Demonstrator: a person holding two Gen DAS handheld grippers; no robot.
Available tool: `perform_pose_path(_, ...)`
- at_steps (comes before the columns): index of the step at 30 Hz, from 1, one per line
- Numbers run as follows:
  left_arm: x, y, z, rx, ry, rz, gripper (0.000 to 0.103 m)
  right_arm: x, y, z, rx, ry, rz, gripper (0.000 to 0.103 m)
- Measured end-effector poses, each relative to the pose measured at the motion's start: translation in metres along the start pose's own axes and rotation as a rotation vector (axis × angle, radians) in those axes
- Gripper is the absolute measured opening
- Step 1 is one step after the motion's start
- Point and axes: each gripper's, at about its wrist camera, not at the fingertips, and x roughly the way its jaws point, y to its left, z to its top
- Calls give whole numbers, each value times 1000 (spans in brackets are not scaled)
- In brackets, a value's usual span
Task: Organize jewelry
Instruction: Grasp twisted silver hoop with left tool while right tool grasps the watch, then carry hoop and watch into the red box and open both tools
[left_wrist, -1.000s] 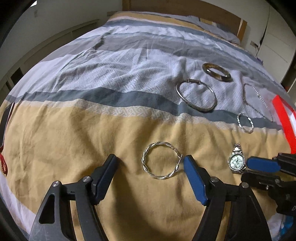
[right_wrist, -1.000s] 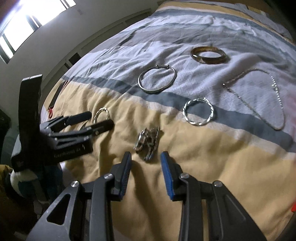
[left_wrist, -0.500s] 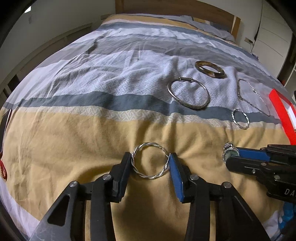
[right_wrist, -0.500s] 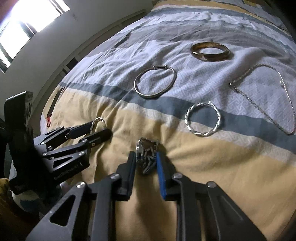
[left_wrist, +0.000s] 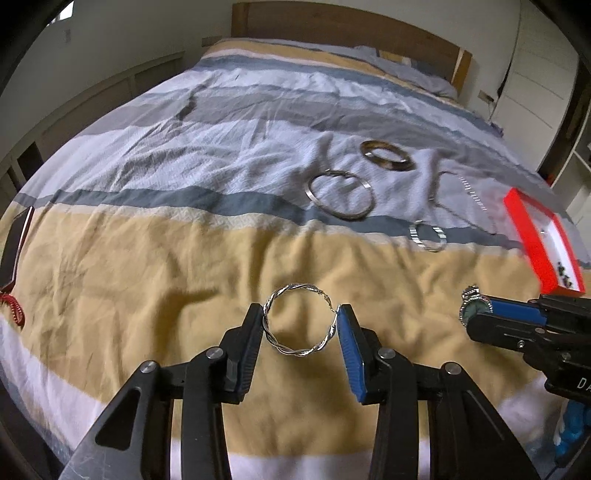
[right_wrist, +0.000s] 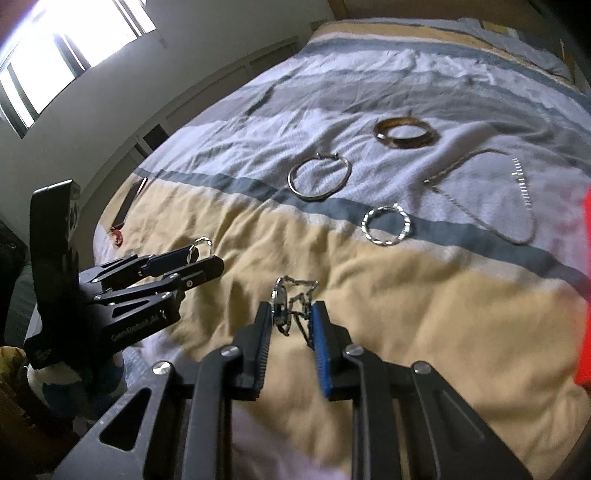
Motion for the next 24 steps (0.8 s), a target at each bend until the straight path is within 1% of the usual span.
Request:
perform_pose_path(5,-29,-22,-5,18,-36,-18,40,-44,-3,-16,11,-51,-27,21)
perform_pose_path(9,-49,-48,-9,36,-60,-44,40,-82,-12,-31,29,-101,-59,21)
perform_pose_path(14,-60,-89,-13,77,-66,-88,40,-128,-40,-57,95,-167,-100,21)
perform_pose_path(19,-65,-144,-14,136,-66,-152,40,-170,-83,-88,185,-216,-159,21)
perform_pose_path(24,-61,-205,-12,213,-46,-218,40,-201,-127,-115,259,-240,-227,21)
